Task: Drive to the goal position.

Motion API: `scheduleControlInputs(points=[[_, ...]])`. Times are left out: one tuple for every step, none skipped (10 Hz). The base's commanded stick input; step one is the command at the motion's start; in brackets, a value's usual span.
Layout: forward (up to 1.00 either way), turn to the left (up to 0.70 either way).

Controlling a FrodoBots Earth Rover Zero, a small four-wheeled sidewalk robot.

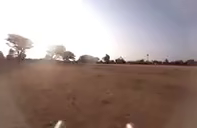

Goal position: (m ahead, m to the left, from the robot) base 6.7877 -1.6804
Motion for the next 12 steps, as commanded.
scheduleControlInputs(points=[[0.70, 0.00], [0.70, 0.00], [0.70, 0.00], [0.70, 0.00], [0.70, 0.00], [0.70, 0.00], [0.70, 0.00], [0.70, 0.00], [0.70, 0.00], [0.70, 0.00], [0.70, 0.00], [0.70, 0.00]])
